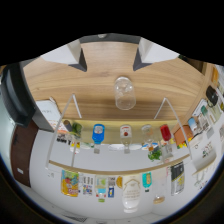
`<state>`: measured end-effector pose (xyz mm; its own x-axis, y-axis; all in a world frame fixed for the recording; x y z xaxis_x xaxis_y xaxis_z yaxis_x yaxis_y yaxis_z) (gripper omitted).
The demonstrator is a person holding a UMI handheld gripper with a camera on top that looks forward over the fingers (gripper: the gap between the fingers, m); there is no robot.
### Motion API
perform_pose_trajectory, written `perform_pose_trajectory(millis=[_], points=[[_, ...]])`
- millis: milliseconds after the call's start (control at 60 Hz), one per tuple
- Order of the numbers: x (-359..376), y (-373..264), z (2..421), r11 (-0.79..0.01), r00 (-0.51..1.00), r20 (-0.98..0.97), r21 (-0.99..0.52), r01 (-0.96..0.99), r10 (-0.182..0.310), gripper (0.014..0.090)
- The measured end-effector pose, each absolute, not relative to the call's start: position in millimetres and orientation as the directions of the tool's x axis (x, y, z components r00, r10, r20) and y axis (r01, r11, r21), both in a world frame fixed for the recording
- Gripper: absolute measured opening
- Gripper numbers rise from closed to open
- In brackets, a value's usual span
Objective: Make me a cup of Mojito.
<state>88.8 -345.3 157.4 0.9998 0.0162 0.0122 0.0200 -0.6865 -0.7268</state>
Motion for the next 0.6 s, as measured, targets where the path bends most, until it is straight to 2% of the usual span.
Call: perform_pose_trajectory(millis=[183,367,600], points=[[145.1,-317.3,176.9,-0.655,1.000,0.014,-0.755,0.027,0.025,0.0861],[183.0,-261.0,198.2,-0.616,0.999,-0.002,-0.787,0.022,0.038,0.0851],[203.9,-197.1,197.1,-0.610,0.998,-0.018,-0.792,0.023,0.062,0.0849]])
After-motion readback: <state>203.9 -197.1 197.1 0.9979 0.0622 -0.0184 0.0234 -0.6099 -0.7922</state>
